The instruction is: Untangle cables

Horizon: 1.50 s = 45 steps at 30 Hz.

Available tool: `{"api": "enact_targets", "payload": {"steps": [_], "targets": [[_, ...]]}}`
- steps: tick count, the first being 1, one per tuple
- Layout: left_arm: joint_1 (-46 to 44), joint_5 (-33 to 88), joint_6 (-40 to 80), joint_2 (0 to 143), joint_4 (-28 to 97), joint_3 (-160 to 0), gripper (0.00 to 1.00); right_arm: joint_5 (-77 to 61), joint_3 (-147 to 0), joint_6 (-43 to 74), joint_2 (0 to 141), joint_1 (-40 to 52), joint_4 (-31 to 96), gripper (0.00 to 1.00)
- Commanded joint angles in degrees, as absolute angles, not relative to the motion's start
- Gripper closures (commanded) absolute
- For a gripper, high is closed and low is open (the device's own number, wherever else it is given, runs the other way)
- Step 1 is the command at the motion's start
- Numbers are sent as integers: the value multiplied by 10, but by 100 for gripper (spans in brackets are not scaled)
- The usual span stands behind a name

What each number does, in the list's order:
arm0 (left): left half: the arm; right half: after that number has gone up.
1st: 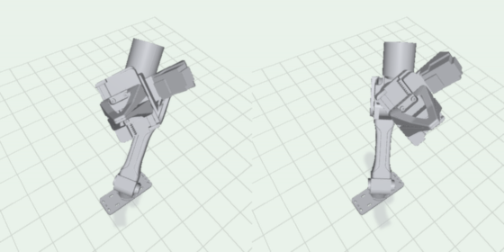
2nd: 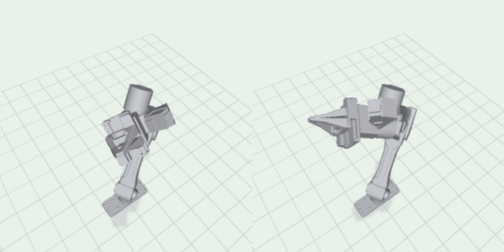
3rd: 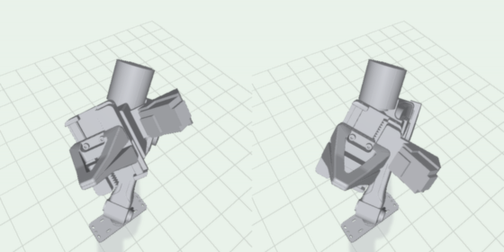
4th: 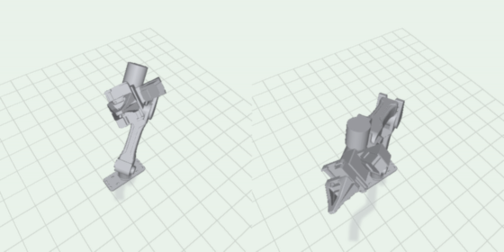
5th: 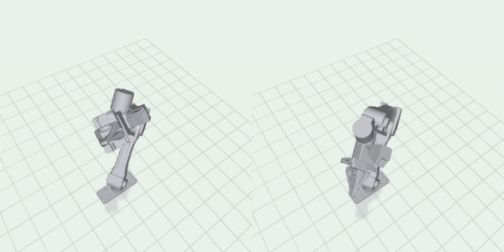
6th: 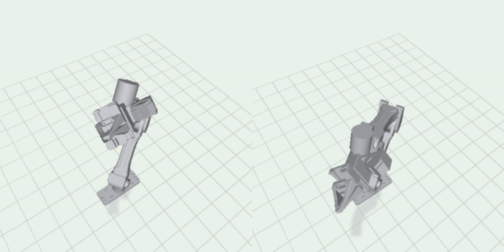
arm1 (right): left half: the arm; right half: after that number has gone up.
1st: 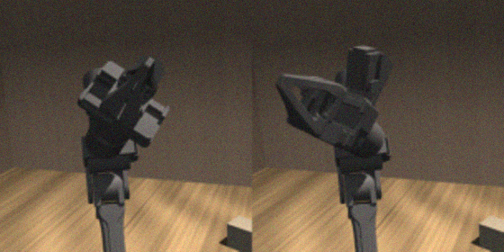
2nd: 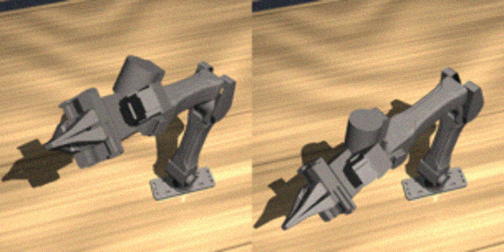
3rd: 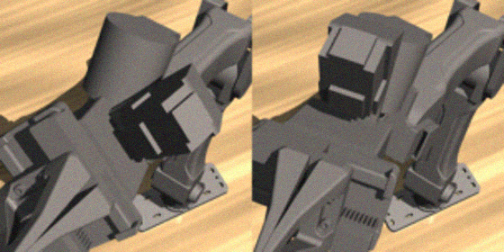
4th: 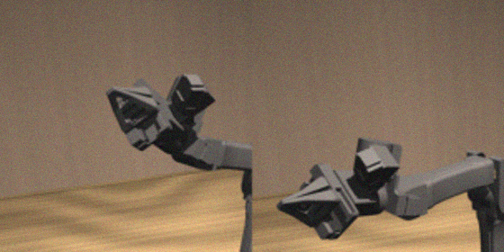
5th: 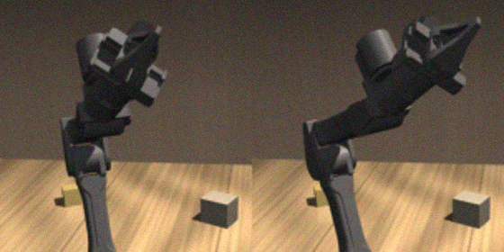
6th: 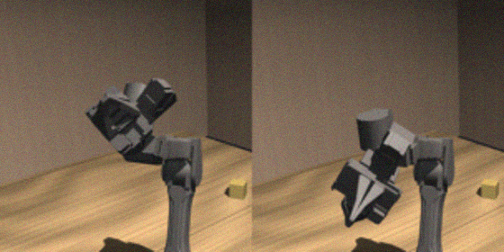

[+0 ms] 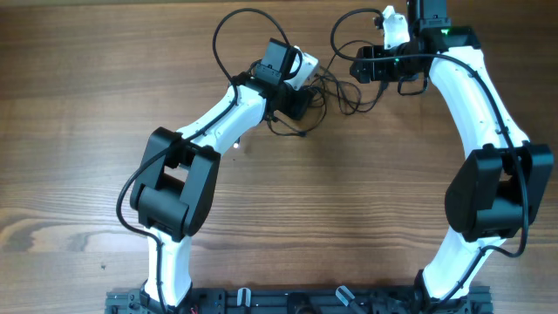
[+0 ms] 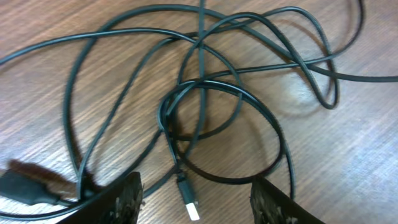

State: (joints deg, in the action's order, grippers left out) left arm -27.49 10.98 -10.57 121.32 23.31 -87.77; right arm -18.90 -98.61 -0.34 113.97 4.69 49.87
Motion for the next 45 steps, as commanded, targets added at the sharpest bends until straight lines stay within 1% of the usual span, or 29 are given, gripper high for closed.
{"api": "enact_targets", "payload": {"steps": [1, 8, 16, 21, 26, 29, 34, 39, 45], "targets": [[-282, 161, -119, 1227, 234, -885, 41, -201, -983, -13, 1126, 46, 499, 20], [-299, 167, -161, 1232, 246, -885, 39, -201, -983, -13, 1126, 46, 500, 20], [-301, 166, -161, 1264, 242, -885, 40, -200, -983, -15, 1126, 46, 502, 20], [-301, 120, -161, 1264, 209, -885, 38, -201, -983, -15, 1126, 46, 503, 20], [-301, 74, -165, 1264, 206, -885, 37, -201, -983, -17, 1126, 46, 503, 20], [-301, 73, -172, 1263, 203, -887, 37, -201, -983, -20, 1126, 46, 503, 20], [-303, 73, -172, 1262, 209, -921, 38, -200, -983, -26, 1126, 46, 503, 20], [-308, 71, -171, 1262, 248, -992, 38, -200, -983, -26, 1126, 46, 501, 20], [-314, 55, -172, 1262, 264, -1006, 37, -200, -983, -28, 1126, 46, 501, 20]]}}
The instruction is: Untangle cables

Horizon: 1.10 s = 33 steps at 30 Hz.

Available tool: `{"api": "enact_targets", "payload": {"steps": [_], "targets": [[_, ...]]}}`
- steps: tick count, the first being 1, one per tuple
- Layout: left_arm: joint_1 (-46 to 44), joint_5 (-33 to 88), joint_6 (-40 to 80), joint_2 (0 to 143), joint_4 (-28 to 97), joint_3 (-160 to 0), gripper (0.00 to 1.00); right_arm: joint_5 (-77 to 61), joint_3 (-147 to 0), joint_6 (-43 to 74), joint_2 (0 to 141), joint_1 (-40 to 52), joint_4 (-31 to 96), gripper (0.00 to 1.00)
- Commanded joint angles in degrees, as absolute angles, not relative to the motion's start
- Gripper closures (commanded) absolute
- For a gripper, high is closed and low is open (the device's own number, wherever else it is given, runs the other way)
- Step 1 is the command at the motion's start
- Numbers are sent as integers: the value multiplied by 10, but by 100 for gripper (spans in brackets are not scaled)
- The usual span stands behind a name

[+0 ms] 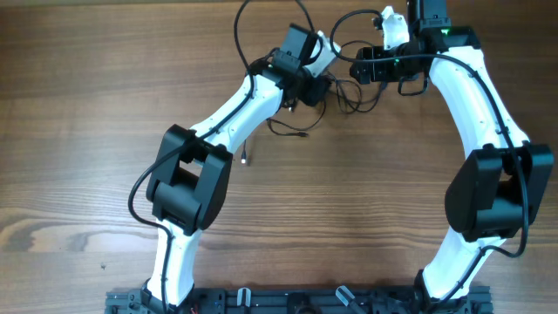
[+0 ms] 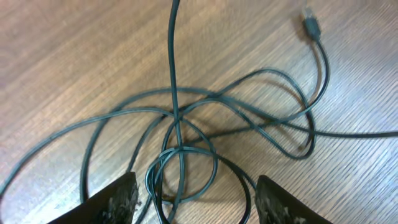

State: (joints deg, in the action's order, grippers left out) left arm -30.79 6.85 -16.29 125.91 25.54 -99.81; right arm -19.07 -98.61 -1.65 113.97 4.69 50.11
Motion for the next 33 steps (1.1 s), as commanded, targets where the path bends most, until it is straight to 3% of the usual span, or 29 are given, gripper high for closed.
{"api": "enact_targets", "payload": {"steps": [1, 33], "targets": [[-314, 55, -172, 1262, 265, -1006, 37, -200, -983, -28, 1126, 46, 501, 20], [-300, 74, -238, 1304, 341, -1004, 39, -207, -983, -30, 1126, 46, 502, 20]]}}
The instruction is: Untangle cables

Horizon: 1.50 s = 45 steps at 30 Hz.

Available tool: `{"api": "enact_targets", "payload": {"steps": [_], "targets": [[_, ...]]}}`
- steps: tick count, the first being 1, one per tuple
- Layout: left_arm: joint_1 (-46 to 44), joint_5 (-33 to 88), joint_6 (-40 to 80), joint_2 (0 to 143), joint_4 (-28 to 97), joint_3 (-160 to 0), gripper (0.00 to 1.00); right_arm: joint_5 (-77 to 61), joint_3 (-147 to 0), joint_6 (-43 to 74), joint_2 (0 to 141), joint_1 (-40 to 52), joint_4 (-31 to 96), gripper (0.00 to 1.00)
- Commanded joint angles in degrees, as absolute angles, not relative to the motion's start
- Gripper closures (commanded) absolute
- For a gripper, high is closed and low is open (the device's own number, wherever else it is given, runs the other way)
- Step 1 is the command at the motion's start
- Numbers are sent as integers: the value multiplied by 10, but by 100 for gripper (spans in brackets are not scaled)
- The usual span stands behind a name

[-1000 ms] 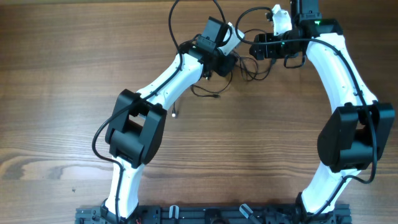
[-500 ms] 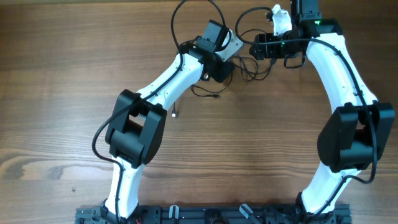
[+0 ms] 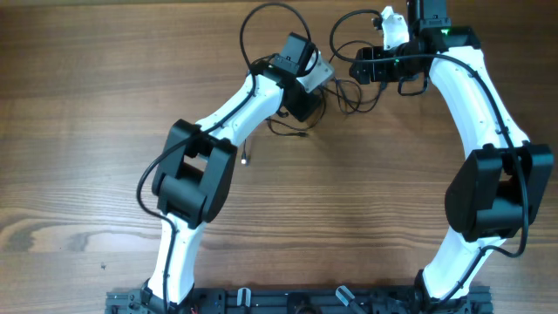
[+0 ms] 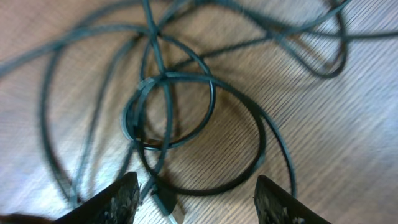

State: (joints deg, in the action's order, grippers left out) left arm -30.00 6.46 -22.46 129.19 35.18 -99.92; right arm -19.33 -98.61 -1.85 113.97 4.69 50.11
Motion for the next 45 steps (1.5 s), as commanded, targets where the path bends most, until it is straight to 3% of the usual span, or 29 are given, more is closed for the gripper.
{"api": "enact_targets", "payload": {"steps": [1, 34, 37, 38, 39, 40, 45], "targets": [[-300, 74, -239, 1304, 336, -1004, 39, -207, -983, -30, 1126, 46, 501, 20], [-307, 126, -300, 1304, 311, -1004, 47, -207, -983, -24, 1126, 46, 508, 20], [-307, 125, -300, 1304, 310, -1004, 57, -207, -983, -13, 1126, 46, 508, 20], [-307, 122, -298, 1304, 310, -1004, 66, -207, -983, -13, 1126, 46, 509, 20], [-307, 118, -297, 1304, 311, -1004, 86, -207, -983, -14, 1126, 46, 509, 20], [-307, 112, -293, 1304, 310, -1004, 96, -207, -983, -13, 1126, 46, 509, 20], [-307, 82, -291, 1304, 310, -1004, 96, -207, -984, -14, 1126, 46, 510, 20]]}}
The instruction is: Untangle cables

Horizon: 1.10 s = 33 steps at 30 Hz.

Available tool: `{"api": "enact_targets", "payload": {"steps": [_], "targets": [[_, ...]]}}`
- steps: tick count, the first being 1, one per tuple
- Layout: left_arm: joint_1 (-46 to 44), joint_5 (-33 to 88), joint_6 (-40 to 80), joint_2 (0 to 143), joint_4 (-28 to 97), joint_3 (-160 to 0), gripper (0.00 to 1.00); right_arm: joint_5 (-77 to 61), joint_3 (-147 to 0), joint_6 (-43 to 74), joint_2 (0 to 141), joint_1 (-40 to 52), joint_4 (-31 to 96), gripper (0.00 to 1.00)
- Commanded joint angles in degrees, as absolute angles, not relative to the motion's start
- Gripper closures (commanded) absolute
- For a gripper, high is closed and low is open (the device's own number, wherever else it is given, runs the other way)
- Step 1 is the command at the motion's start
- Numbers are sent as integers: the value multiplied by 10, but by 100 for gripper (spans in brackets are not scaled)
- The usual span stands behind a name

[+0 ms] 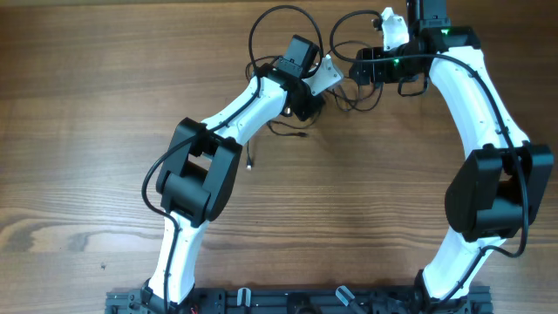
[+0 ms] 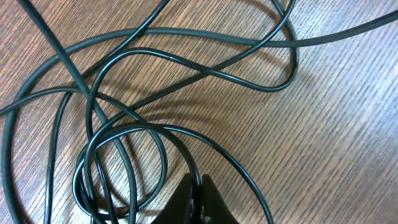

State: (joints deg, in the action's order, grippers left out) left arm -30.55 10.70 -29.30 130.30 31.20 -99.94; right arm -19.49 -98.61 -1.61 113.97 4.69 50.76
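Note:
Thin black cables lie looped over each other in a tangle at the far middle of the wooden table; the left wrist view shows several crossing loops. My left gripper is down in the tangle and shut on one black strand, which runs up between its jaws; overhead the left gripper sits at the tangle's left edge. My right gripper is at the tangle's right side, and a cable loop rises from its tip; it looks shut on that cable.
A large cable loop arches behind the left wrist. A loose cable end trails toward the near side, and a small plug lies by the left forearm. The table's far edge is close behind both grippers.
My left gripper was open above the coiled loops and is now shut on one black strand. The wrist has moved slightly right. The right arm has not moved.
My left gripper was first open over the tangle's left part, near a USB plug. It then stood further back and right, still open, then over the small coil. Now it is shut on a strand. The right arm stayed in place throughout.

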Motion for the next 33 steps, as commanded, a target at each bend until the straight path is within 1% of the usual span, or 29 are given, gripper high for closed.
{"api": "enact_targets", "payload": {"steps": [1, 6, 11, 15, 16, 17, 29, 33], "targets": [[-307, 71, -291, 1304, 309, -1004, 96, -207, -983, -14, 1126, 46, 510, 20], [-306, -6, -253, 1304, 302, -1004, 96, -206, -983, -13, 1126, 45, 508, 20], [-305, -8, -222, 1296, 303, -1004, 96, -161, -983, 17, 1126, 42, 508, 20], [-305, -7, -214, 1267, 305, -1004, 96, -155, -983, 18, 1126, 32, 508, 19], [-305, -7, -214, 1256, 305, -1004, 96, -155, -983, 18, 1126, 30, 509, 4], [-305, -7, -214, 1242, 305, -1004, 96, -155, -983, 22, 1126, 27, 508, 0], [-305, -6, -205, 1131, 317, -1004, 96, -159, -983, 30, 1126, 17, 514, 0], [-305, -5, -205, 1092, 324, -1004, 96, -262, -983, -37, 1126, 17, 532, 0]]}}
